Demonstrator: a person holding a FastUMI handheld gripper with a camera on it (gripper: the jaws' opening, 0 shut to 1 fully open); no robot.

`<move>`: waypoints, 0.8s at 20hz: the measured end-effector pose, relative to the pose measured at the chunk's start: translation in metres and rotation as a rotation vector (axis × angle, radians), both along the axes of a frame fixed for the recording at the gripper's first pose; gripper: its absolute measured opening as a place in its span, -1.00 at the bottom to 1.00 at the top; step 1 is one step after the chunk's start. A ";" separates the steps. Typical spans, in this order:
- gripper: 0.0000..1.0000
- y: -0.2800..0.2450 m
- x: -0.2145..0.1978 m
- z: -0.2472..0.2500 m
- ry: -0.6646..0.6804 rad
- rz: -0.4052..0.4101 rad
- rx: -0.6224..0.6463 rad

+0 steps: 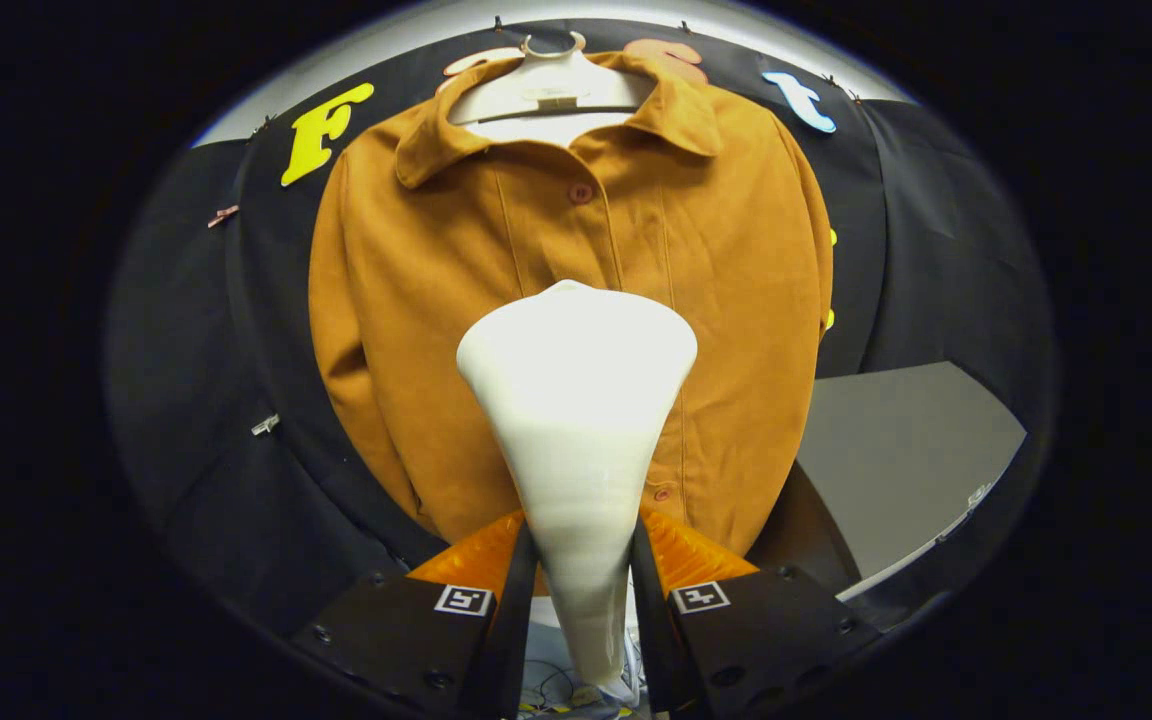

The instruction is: Iron the clothes twice with a garment steamer, once on the left side and once on the right side.

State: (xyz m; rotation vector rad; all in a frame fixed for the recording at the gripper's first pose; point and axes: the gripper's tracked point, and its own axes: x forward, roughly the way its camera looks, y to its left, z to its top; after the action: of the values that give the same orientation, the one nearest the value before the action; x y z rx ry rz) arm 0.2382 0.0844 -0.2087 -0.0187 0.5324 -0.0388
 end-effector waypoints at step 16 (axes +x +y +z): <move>0.00 -0.021 0.003 0.098 -0.344 -0.005 -0.036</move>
State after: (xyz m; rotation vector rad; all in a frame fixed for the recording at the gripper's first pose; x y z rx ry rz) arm 0.2407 0.0639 -0.1103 -0.0451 0.1877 -0.0549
